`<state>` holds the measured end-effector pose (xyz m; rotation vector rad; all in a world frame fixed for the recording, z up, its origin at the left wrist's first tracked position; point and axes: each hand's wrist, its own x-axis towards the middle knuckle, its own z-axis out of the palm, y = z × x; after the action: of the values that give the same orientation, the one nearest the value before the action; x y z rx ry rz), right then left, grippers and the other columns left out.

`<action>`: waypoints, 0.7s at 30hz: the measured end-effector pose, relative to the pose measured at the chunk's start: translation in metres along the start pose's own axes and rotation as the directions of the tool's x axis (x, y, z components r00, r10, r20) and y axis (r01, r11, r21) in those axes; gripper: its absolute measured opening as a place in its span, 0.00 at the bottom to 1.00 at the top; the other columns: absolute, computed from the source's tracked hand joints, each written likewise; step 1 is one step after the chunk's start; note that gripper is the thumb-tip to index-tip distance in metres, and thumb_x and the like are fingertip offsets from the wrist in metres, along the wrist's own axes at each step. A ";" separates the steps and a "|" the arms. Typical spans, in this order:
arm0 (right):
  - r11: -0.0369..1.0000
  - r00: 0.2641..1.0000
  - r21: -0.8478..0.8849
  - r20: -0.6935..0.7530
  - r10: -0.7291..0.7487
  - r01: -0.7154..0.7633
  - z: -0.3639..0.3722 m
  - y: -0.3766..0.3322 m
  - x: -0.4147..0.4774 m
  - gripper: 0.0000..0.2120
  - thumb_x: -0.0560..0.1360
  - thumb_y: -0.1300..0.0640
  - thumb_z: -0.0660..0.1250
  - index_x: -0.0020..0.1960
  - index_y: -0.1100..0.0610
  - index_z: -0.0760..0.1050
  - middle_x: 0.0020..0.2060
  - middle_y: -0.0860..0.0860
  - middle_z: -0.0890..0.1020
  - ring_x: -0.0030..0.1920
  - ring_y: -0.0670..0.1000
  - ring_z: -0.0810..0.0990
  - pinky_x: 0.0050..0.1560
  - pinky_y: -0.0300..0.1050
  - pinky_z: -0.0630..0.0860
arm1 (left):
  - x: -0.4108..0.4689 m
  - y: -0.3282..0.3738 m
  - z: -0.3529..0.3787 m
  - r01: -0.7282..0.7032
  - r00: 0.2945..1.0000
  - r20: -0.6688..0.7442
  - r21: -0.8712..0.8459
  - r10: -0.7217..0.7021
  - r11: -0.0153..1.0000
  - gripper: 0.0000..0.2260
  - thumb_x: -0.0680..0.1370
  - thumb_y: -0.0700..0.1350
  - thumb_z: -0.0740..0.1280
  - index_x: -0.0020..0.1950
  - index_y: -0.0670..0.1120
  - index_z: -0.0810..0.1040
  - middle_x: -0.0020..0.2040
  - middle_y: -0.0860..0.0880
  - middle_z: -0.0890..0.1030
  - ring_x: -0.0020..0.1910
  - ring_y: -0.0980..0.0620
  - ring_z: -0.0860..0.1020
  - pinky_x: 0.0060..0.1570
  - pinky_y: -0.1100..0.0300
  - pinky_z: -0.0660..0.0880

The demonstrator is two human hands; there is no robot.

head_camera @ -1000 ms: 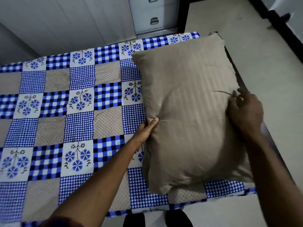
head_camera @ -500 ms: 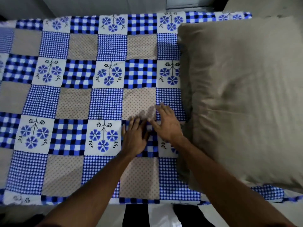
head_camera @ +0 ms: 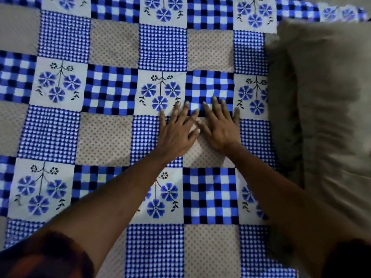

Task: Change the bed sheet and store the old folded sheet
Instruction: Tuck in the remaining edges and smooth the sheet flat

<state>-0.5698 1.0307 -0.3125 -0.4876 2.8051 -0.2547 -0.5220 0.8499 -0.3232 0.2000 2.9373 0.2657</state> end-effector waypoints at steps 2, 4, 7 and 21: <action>1.000 1.000 0.000 -0.005 -0.004 0.004 -0.004 0.001 0.024 0.30 0.81 0.31 0.42 0.81 0.38 0.44 0.81 0.44 0.42 0.81 0.51 0.39 0.76 0.66 0.35 | 0.023 -0.008 -0.006 0.020 1.000 -0.016 0.006 -0.020 1.000 0.29 0.82 0.64 0.47 0.82 0.55 0.53 0.83 0.47 0.48 0.81 0.43 0.46 0.74 0.30 0.41; 1.000 1.000 -0.009 -0.001 -0.013 0.013 -0.010 0.004 0.050 0.30 0.81 0.30 0.42 0.80 0.37 0.43 0.81 0.44 0.42 0.81 0.50 0.38 0.75 0.67 0.34 | 0.043 -0.017 -0.010 0.057 0.998 -0.042 -0.001 -0.057 0.998 0.30 0.82 0.65 0.48 0.82 0.56 0.52 0.83 0.47 0.48 0.81 0.43 0.47 0.74 0.30 0.42; 1.000 1.000 -0.015 0.002 -0.024 0.024 -0.020 0.008 0.087 0.32 0.80 0.30 0.42 0.81 0.38 0.44 0.81 0.44 0.41 0.80 0.50 0.38 0.75 0.68 0.35 | 0.072 -0.027 -0.015 0.115 0.991 -0.064 -0.021 -0.116 0.993 0.30 0.81 0.66 0.47 0.82 0.57 0.51 0.83 0.48 0.48 0.81 0.44 0.46 0.74 0.30 0.42; 0.999 0.990 -0.028 -0.137 0.031 -0.036 -0.052 0.016 0.255 0.31 0.80 0.31 0.40 0.81 0.40 0.43 0.81 0.48 0.42 0.81 0.54 0.39 0.74 0.72 0.38 | 0.232 -0.072 -0.050 0.315 0.946 -0.092 0.031 -0.311 0.949 0.32 0.81 0.68 0.46 0.82 0.57 0.44 0.83 0.50 0.43 0.81 0.40 0.41 0.72 0.27 0.41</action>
<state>-0.8209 0.9623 -0.3296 -0.4451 2.9520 -0.2476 -0.7665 0.8061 -0.3279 -0.2784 3.0009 0.1636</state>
